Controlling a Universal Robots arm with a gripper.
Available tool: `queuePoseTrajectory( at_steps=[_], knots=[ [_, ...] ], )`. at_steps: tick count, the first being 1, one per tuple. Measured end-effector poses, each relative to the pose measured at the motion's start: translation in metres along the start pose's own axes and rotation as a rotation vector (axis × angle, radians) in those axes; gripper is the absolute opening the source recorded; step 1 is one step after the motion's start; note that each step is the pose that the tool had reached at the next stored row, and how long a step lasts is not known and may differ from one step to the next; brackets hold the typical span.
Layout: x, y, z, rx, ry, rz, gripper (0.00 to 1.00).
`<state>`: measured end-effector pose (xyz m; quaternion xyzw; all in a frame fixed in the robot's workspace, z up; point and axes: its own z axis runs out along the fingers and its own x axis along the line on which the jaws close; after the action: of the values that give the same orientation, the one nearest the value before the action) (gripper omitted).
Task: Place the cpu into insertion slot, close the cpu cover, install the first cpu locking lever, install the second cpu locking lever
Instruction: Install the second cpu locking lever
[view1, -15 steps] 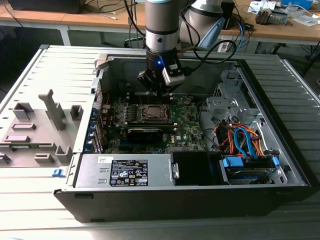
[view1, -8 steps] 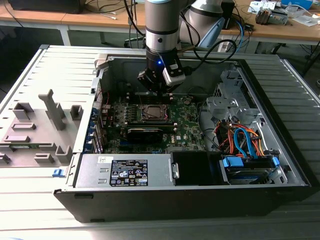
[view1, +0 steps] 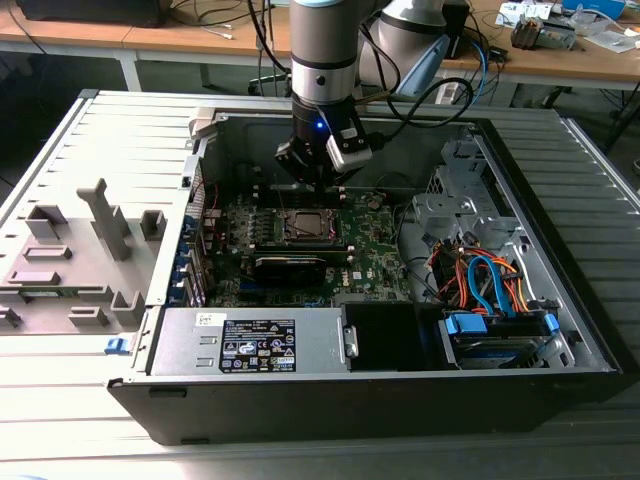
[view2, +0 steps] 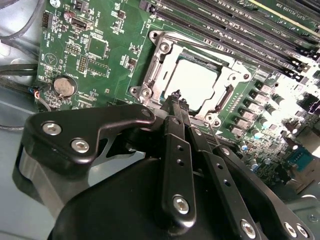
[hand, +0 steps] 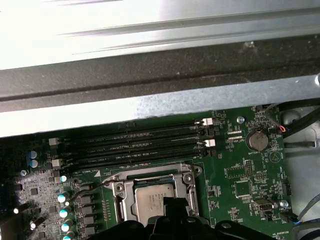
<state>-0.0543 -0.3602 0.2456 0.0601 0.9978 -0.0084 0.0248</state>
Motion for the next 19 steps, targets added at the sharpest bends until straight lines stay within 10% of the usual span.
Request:
queuePoseTrajectory(
  at_steps=[19],
  knots=[
    [0.0001, 0.0, 0.0, -0.0027, -0.0007, -0.054, 0.11]
  ],
)
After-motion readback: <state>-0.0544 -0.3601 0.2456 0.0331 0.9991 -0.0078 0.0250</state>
